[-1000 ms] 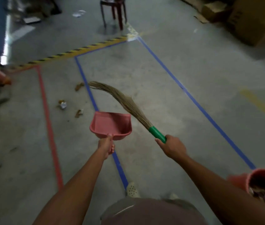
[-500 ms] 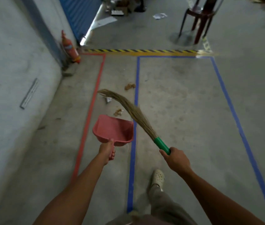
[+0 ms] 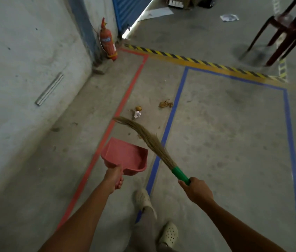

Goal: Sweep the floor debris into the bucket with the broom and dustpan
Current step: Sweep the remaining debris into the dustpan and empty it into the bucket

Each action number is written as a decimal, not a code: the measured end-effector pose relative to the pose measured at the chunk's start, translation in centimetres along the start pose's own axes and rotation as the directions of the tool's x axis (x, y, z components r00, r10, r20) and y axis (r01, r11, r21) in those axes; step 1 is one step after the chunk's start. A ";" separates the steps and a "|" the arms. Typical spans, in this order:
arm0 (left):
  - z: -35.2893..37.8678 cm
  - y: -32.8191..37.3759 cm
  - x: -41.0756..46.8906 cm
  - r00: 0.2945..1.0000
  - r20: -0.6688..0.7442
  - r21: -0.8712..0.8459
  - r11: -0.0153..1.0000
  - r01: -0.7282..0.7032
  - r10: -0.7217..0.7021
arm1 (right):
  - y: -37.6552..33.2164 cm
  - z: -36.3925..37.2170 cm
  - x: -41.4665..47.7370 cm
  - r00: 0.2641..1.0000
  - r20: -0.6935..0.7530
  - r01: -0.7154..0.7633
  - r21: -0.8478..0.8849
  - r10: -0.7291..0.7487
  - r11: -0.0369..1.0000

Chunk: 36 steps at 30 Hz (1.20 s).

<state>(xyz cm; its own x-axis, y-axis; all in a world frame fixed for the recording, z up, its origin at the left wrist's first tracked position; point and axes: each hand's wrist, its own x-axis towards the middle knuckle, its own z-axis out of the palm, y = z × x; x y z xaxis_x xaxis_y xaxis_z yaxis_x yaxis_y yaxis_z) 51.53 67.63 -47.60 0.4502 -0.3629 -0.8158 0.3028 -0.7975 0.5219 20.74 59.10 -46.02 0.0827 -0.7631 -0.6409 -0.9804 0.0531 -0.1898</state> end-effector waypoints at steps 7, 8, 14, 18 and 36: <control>3.1 4.0 14.4 0.998 -0.019 0.023 0.998 0.065 -0.064 | -2.7 0.8 14.1 0.981 0.194 -0.005 -0.062 0.017 0.998; 3.9 4.1 16.8 0.997 -0.018 0.028 0.997 0.073 -0.072 | -2.6 1.7 16.3 0.976 0.216 -0.011 -0.069 0.026 0.998; 9.6 2.6 30.9 0.996 0.001 0.064 0.994 0.092 -0.093 | 0.1 8.0 30.0 0.958 0.282 -0.008 -0.139 0.047 0.990; 13.0 0.7 39.4 0.992 -0.017 0.091 0.987 0.129 -0.128 | 1.3 12.1 38.7 0.956 0.292 0.014 -0.157 0.033 0.988; 21.6 2.8 55.2 0.999 -0.044 0.159 0.987 0.023 -0.016 | 1.1 14.3 61.2 0.994 0.095 -0.042 -0.022 0.044 0.999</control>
<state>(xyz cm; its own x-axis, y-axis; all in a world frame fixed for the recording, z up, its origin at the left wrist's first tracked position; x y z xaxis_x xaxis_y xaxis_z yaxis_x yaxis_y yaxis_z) 59.12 34.90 -96.56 0.4821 -0.3285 -0.8122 0.1758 -0.8719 0.4570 27.30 21.62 -96.09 0.0559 -0.6953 -0.7166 -0.9867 0.0714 -0.1463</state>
